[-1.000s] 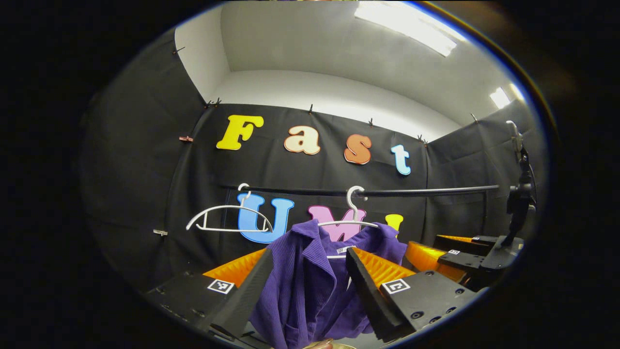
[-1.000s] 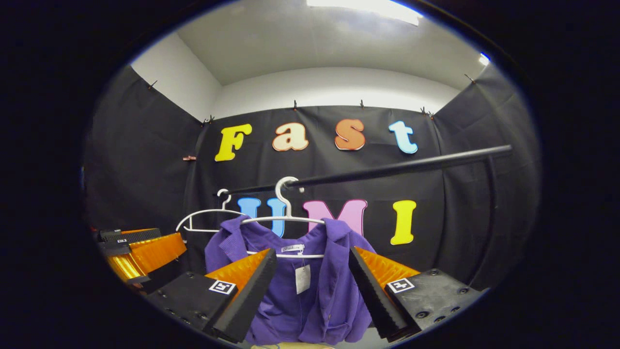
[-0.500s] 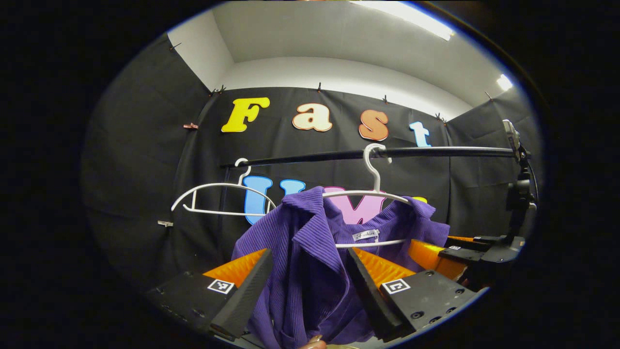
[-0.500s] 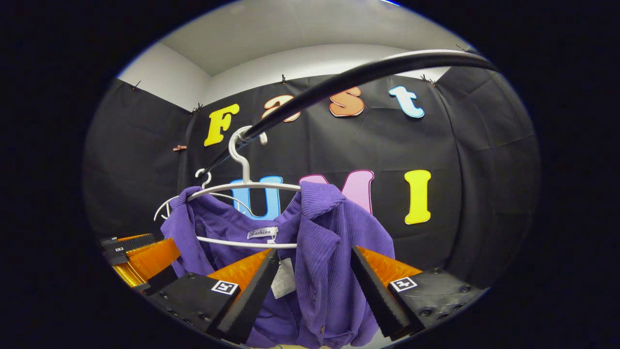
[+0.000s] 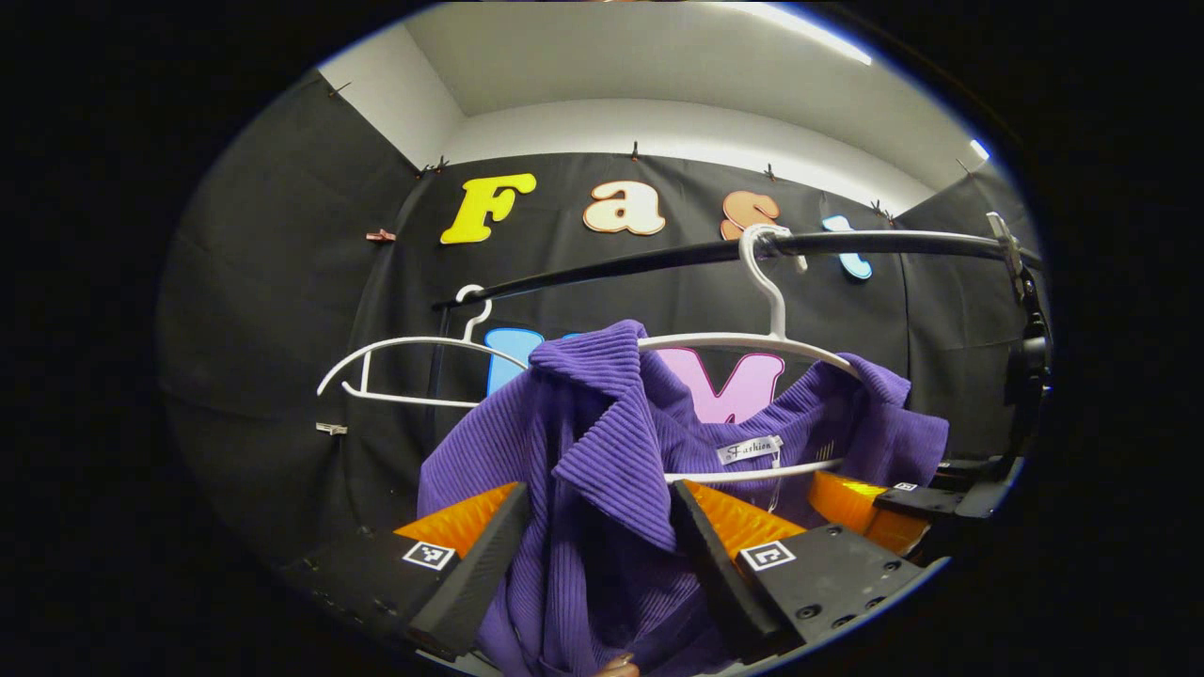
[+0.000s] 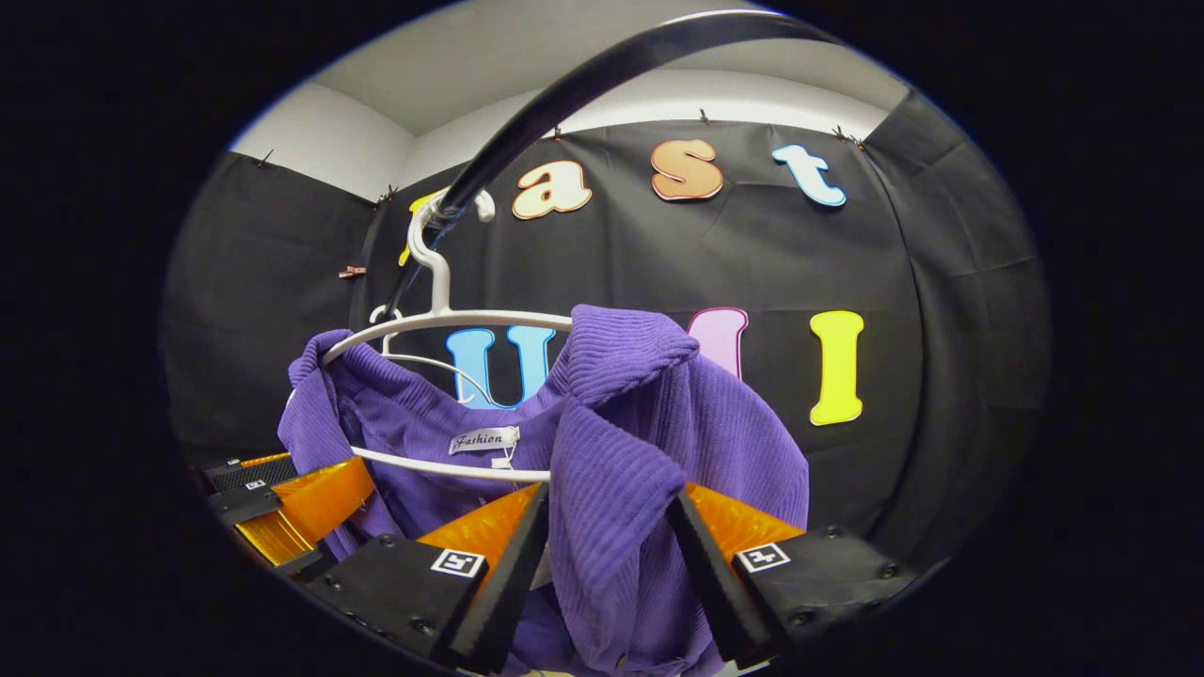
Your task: Grasp the clothes on the hanger with both hands and then place them into the laundry hamper below.
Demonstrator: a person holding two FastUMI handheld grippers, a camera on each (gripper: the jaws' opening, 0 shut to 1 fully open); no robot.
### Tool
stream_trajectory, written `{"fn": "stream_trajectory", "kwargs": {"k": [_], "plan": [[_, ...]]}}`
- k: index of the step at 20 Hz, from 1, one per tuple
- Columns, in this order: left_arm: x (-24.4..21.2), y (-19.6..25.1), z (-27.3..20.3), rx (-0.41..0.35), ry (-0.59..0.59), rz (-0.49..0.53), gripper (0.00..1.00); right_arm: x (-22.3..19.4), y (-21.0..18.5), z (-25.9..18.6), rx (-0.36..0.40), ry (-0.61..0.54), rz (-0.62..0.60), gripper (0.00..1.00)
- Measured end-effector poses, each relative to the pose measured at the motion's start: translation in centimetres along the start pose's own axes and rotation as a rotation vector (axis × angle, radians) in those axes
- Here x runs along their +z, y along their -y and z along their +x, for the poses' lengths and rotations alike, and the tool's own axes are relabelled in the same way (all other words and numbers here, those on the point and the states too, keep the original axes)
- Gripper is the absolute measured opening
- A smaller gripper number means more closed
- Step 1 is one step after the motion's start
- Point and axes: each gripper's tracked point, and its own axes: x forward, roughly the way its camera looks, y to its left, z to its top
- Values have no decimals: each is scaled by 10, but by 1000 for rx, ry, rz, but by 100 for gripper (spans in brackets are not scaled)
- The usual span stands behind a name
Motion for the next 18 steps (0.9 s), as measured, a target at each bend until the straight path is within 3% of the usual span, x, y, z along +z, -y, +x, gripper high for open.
{"fn": "stream_trajectory", "kwargs": {"k": [2,3,5,6,14,18], "plan": [[-1,1,8,-12,3,-1,93,-3,5,12,-2,-5,6,82],[-1,-4,9,5,2,-2,89,-3,17,10,-37,-11,-5,59],[-3,-29,7,105,-2,3,34,-2,17,15,-19,-10,-13,13],[-4,-26,12,88,-7,-6,7,-4,13,17,-2,-18,-4,17],[0,-26,20,101,-26,39,5,-1,42,24,32,1,94,17],[5,-41,13,156,-28,87,5,25,71,14,-10,65,104,18]]}}
